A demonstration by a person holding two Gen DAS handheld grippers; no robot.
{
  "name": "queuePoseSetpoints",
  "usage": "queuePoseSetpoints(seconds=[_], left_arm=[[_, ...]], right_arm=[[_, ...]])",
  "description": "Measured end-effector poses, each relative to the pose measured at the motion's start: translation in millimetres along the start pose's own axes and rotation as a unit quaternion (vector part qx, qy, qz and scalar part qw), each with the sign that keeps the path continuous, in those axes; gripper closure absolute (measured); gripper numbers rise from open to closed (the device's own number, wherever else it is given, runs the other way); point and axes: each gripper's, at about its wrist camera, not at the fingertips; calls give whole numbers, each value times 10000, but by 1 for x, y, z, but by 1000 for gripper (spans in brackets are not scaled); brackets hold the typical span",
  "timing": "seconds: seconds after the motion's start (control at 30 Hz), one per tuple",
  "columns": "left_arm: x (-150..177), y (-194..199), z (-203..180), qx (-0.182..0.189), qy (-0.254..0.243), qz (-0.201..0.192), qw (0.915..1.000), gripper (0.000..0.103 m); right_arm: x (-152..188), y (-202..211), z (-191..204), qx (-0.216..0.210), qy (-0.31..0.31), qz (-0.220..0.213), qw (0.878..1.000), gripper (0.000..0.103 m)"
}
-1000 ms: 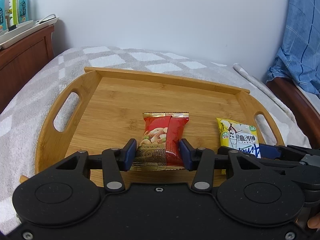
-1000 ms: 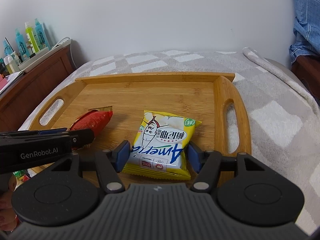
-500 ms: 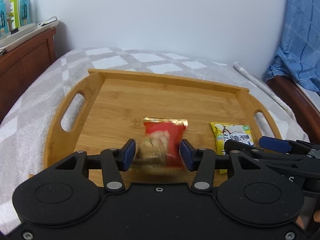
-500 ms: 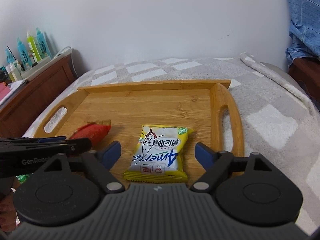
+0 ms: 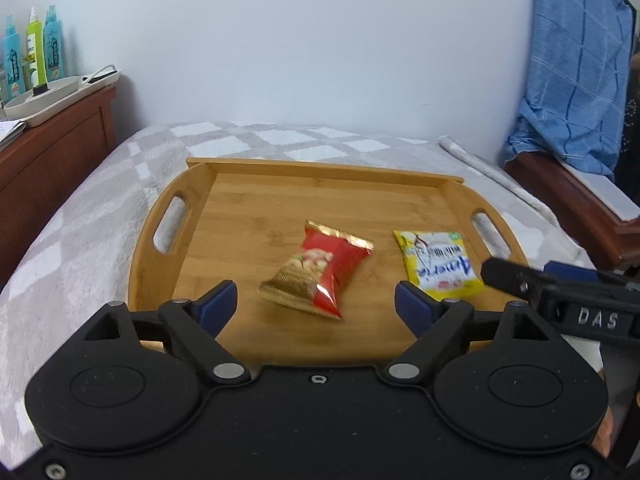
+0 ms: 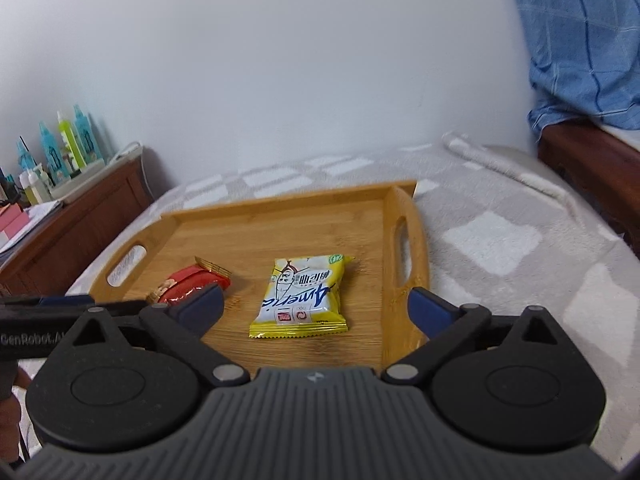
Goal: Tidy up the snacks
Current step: 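Grasp a red wafer pack with the left tool while the right tool grasps a red chocolate bar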
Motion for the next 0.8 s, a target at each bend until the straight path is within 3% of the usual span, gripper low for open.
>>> queuePoseSetpoints(seconds=[0.27,0.33,0.43,0.7,0.8], left_arm=[[35,24,-1,70,-1,11,10000,19],[43,24,-2,113,-55,118,9999,33],[54,26,-4,140,-69,223,9996,46],[71,31,-8,96,-107,301,9994,53],[76,32,-6,62,-37,334,9994,62]], right_arm=[[27,25,11,308,144,-213,9992,0],[34,31,14,457,182,-239,9985,0],[43,37,17,530,210,-262,9980,0],[62,44,24,642,134,-92,9978,9],[66,46,21,742,-22,-81,9972,12]])
Point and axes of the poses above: each gripper's, at about its wrist camera, not at the fingertips, and y roughly against the way its jaws point, z to its left, x to its underside, and after that the axes turned 2 degrees about z, right-handed
